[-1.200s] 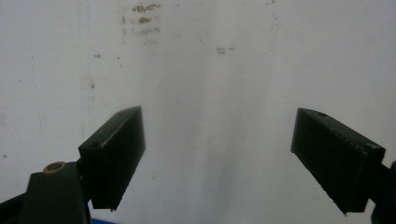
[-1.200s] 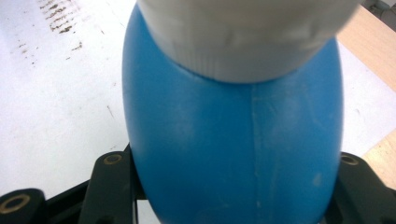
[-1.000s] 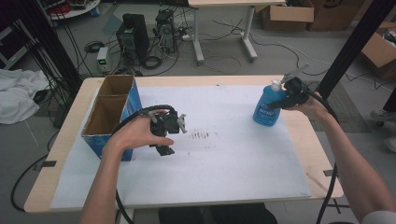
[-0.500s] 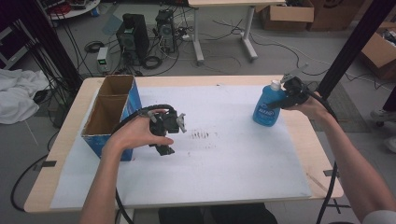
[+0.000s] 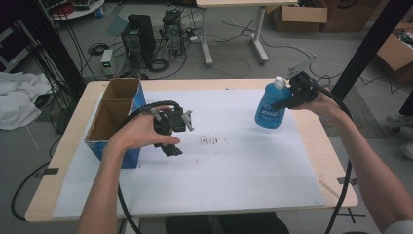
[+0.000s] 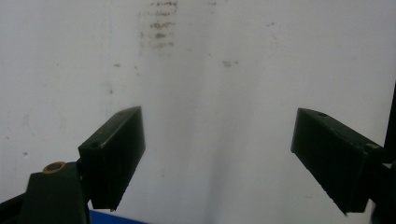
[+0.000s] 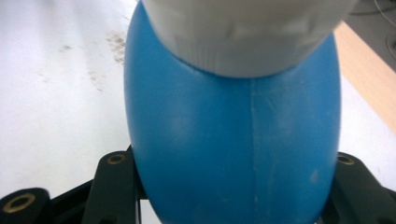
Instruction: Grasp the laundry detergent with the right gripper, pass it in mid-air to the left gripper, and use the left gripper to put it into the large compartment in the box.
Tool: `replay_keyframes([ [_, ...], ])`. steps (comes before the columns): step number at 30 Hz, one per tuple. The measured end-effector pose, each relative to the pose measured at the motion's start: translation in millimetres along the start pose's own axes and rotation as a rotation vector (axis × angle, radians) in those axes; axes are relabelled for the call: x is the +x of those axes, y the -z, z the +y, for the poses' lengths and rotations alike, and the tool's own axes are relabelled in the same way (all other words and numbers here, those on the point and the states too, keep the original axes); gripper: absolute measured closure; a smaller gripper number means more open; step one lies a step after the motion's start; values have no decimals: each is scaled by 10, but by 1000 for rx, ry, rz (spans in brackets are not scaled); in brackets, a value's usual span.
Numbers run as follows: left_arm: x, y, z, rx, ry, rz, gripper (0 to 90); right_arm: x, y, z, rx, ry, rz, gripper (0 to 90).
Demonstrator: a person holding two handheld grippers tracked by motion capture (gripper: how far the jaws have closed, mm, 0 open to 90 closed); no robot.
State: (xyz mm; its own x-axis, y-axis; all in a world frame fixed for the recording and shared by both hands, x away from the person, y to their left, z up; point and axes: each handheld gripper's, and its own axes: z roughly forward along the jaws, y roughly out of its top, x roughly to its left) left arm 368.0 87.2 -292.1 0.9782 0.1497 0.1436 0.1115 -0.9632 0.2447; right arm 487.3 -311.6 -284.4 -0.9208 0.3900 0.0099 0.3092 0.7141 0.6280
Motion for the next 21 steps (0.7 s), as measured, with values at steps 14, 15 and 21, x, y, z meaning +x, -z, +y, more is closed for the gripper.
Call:
replay_keyframes([
  [14, 301, 369, 257, -127, 30, -62, 179, 674, -134, 517, 39, 189, 104, 451],
  [15, 313, 392, 293, -129, 27, -61, 178, 719, -166, 539, 39, 199, 111, 451],
  [21, 294, 425, 533, -105, 10, -46, 177, 951, -361, 650, 50, 252, 154, 452],
])
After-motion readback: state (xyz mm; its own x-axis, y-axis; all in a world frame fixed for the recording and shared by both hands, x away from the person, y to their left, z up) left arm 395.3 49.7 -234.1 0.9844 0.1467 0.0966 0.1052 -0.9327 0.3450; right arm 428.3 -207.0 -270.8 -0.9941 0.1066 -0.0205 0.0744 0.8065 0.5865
